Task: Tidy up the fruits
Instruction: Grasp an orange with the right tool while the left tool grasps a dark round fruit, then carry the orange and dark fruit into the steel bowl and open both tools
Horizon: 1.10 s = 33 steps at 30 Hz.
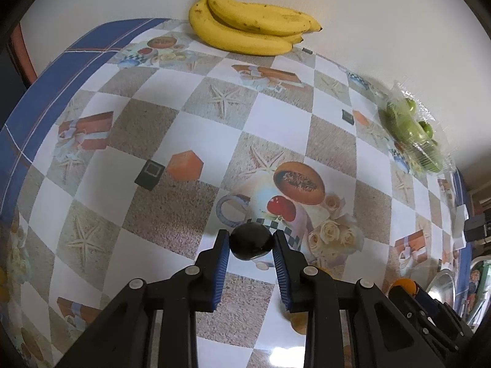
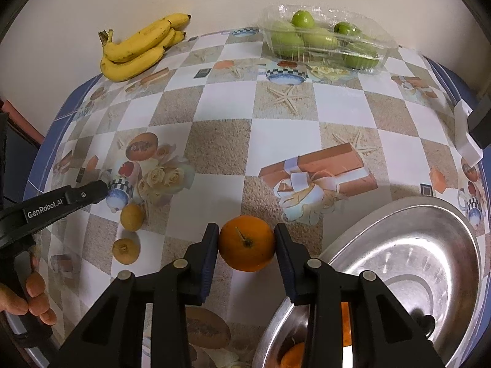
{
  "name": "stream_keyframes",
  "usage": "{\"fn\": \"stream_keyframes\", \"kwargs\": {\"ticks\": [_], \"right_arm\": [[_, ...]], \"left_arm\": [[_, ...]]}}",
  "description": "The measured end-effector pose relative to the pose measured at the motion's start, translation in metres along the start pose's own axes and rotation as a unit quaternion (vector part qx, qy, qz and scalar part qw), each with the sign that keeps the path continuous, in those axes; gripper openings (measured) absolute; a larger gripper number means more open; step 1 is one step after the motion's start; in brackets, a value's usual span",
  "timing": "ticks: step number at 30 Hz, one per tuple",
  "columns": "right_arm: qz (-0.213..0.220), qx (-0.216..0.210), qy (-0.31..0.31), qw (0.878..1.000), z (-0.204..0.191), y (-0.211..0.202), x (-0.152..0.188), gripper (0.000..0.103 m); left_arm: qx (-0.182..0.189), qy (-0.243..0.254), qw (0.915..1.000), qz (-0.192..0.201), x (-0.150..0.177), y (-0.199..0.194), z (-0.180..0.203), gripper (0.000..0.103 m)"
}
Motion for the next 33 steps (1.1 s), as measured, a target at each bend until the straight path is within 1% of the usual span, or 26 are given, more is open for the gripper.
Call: {"fn": "stream_keyframes", "kwargs": {"ticks": [8,18,25,33], "right_arm": [[0.013,-0.009,0.002,1.000,-0.005,-0.019,0.002,0.038],[0.023,-0.017,-0.006,1.000,-0.015,-0.041,0.012,0.038],[0.026,-0.016,-0.013,0.999,-0.021,-0.055,0.024,0.038],[0.028,-0.004,-0.009,1.000,-0.015,-0.067,0.036,0.038]], "left_arm": [[-0.001,0.005,0.9999,0.017,0.000,-0.022,0.004,0.031],[-0.012,0.016,0.9992,0.034,0.017,-0.052,0.009,0.031],[-0.014,0.022,0.9990,0.036,0.030,-0.064,0.013,0.031],[-0.001,0.019,0.9991,0.037,0.040,-0.075,0.016,0.031]]}}
Point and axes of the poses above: each gripper's, at about its wrist camera, not at the fingertips, and y roughly the way its jaws point, z to its right, x to its underside, the point moved 5 cm from there along y, roughly the way its jaws point, and after that the axes turned 11 degrees about -x, right-handed, at the moved point
